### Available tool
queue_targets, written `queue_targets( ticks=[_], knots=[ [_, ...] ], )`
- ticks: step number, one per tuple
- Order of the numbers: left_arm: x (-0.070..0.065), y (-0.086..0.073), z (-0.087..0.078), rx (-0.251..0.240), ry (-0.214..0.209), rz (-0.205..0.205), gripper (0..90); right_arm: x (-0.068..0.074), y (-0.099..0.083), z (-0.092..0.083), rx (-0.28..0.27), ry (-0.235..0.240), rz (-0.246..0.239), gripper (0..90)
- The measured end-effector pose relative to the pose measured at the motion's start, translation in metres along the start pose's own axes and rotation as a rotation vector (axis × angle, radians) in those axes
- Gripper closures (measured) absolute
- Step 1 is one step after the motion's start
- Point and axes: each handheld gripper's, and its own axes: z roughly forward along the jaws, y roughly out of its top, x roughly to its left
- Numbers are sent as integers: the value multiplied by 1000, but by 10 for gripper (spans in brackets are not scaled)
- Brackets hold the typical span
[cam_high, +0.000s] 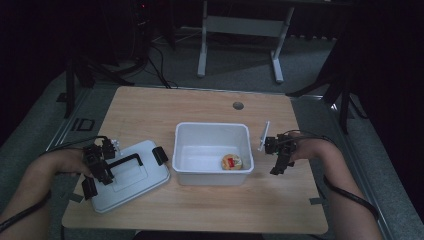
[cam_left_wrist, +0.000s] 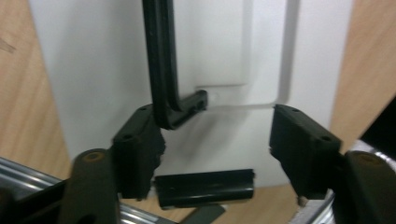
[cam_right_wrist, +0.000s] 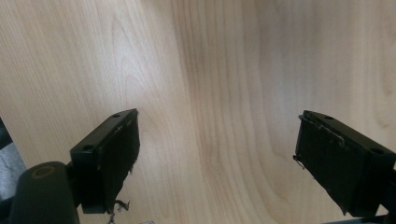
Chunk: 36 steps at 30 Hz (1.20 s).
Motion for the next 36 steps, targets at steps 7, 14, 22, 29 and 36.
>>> queue_targets(
  ticks=[7, 14, 22, 29, 36],
  knots=[
    [0, 8, 6, 26, 43, 40, 521, 2, -8, 11, 17, 21, 12, 135],
    [3, 11, 12, 69, 44, 31, 654, 3, -16, 16, 22, 38, 30, 135],
    [2, 12, 16, 84, 13, 14, 788, 2, -23, 20, 26, 48, 54, 137],
    [5, 10, 17, 64, -21, -24, 829, 1, -26, 21, 24, 52, 60, 137],
    [6, 10, 16, 70, -27, -31, 831, 1, -27, 23, 28, 57, 64, 138]
  ],
)
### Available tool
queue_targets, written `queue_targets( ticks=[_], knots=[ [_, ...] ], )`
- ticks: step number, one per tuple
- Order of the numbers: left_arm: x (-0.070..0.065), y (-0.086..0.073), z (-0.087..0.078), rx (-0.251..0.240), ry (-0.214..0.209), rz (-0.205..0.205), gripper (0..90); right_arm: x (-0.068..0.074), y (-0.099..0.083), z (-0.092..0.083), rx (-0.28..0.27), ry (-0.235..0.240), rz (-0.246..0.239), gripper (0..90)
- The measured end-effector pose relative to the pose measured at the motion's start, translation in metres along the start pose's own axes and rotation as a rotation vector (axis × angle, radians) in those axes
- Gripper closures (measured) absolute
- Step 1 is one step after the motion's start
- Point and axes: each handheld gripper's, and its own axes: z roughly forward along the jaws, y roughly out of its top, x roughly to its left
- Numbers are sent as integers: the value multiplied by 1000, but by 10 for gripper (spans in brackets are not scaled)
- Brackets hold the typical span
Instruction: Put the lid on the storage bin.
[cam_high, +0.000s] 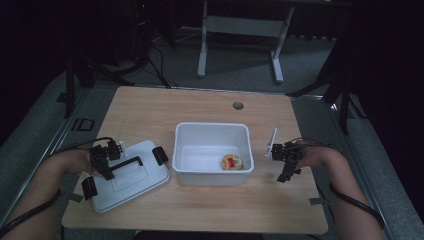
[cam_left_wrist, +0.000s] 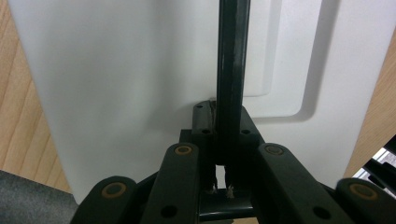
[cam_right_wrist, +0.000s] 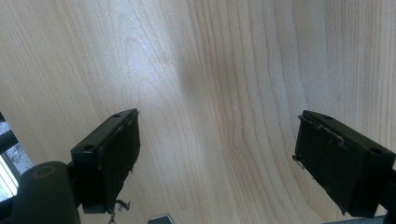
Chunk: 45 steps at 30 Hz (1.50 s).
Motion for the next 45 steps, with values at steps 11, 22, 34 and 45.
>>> queue_targets(
  ticks=[11, 22, 34, 45],
  knots=[
    [-3, -12, -17, -44, 4, -1, 834, 0, -3, 1, -5, 5, 8, 138],
    [-8, -20, -38, -69, 7, -12, 834, 1, -2, 0, -9, 6, 2, 138],
    [-16, -26, -66, -87, 29, 1, 834, 0, -3, 1, 0, 14, 3, 138],
    [-24, -26, -96, -119, 50, 27, 834, 1, -1, -1, -5, 13, -1, 138]
  ],
)
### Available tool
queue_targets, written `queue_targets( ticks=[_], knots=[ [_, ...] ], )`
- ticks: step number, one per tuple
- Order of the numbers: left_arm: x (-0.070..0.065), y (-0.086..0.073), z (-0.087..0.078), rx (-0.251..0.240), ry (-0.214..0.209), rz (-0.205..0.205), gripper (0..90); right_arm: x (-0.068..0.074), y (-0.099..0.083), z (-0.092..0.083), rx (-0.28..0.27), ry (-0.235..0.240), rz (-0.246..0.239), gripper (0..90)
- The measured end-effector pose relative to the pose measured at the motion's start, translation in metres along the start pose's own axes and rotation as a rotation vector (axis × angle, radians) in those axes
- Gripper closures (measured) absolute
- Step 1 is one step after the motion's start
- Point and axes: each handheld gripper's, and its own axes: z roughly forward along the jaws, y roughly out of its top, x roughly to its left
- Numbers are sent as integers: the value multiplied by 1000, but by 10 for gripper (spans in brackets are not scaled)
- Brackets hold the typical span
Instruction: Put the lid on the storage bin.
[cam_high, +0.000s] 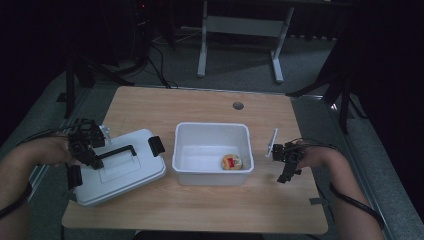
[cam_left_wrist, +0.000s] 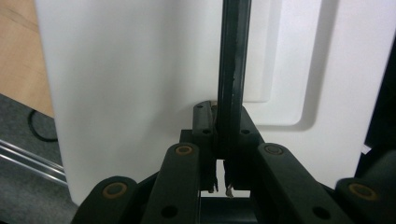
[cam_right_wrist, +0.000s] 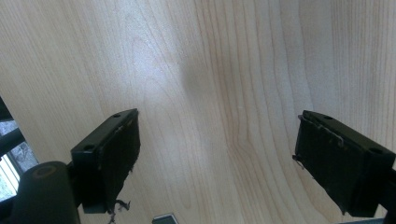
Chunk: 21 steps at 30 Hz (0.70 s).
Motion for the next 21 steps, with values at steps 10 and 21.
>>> queue_targets(
  ticks=[10, 21],
  knots=[
    [-3, 12, -28, -9, 35, 19, 834, 0, 0, 2, 2, 2, 0, 138],
    [-8, 44, -50, -32, 52, 58, 834, 2, -1, 2, -6, -1, -5, 138]
  ],
)
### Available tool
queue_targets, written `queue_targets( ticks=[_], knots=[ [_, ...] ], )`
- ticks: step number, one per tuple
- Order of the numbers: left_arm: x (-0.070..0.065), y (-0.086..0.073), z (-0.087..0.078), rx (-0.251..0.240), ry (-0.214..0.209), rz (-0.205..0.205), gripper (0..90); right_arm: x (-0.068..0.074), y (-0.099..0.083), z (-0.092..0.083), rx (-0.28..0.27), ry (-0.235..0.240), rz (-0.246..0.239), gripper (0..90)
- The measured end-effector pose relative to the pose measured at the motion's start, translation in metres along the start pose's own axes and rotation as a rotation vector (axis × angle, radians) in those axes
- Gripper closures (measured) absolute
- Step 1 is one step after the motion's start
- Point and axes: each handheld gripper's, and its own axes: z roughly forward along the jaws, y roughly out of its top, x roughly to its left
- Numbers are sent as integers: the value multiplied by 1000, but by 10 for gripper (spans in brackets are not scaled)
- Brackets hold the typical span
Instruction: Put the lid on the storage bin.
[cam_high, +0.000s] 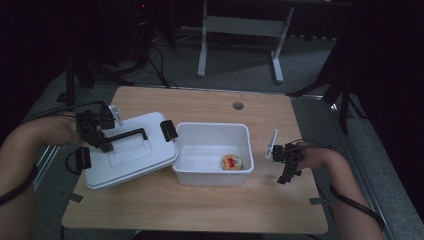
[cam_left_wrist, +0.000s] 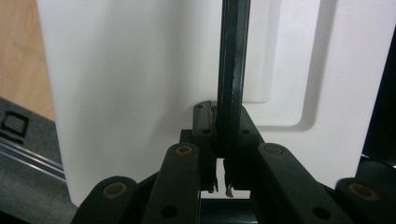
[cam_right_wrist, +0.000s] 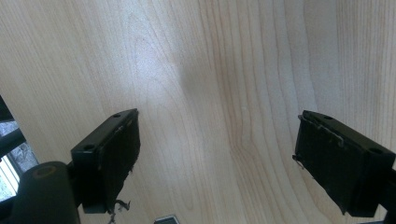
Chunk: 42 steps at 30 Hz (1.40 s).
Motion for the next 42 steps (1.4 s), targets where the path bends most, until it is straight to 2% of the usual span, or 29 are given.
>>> queue_targets(
  ticks=[1, 2, 3, 4, 5, 6, 7, 10, 16, 18, 20, 27, 28, 29, 30, 31, 32, 35, 42],
  knots=[
    [-2, 9, -2, 3, 5, 20, 834, 0, -1, -1, 2, -5, 3, 138],
    [-2, 9, -2, 3, 5, 20, 834, 0, -1, -1, 2, -5, 3, 138],
    [-3, 21, -2, 4, 7, 39, 834, 1, -1, -1, -5, -5, 4, 138],
    [-3, 21, -2, 4, 7, 39, 833, 1, -1, -1, -5, -5, 4, 138],
    [-4, 29, -3, 7, 4, 48, 834, 2, -2, -1, -5, -5, -1, 138],
    [-4, 29, -3, 7, 4, 48, 834, 2, -2, -1, -5, -5, -1, 138],
    [-4, 39, -3, 13, 13, 67, 834, 3, -2, -1, -4, -3, -2, 138],
    [-6, 48, -3, 14, 18, 84, 833, 3, -3, 0, -6, -2, 0, 138],
    [-10, 77, -2, 18, 8, 122, 833, 4, -5, 1, -1, -1, -3, 138],
    [-11, 81, -1, 26, 6, 130, 833, 4, -4, 1, -4, -2, -3, 138],
    [-13, 95, 2, 30, 0, 150, 833, 6, -2, 1, -6, -2, -8, 138],
    [-16, 117, 5, 33, -1, 175, 833, 7, -1, 1, -3, -2, -16, 138],
    [-18, 125, 5, 32, 3, 195, 833, 7, -1, 2, -7, 1, -14, 138],
    [-18, 125, 5, 32, 3, 195, 833, 7, -1, 2, -7, 1, -14, 138],
    [-20, 133, 6, 35, -1, 212, 834, 8, -1, 2, -4, 0, -15, 138],
    [-20, 133, 6, 35, -1, 212, 833, 8, -1, 2, -4, 0, -15, 138],
    [-22, 141, 7, 29, -8, 219, 833, 8, -2, 3, -2, 2, -15, 138],
    [-23, 149, 9, 20, -21, 226, 833, 8, -3, 4, -2, 1, -15, 138],
    [-34, 181, 19, 29, -36, 291, 833, 8, -8, 5, 0, 3, -11, 138]
  ],
)
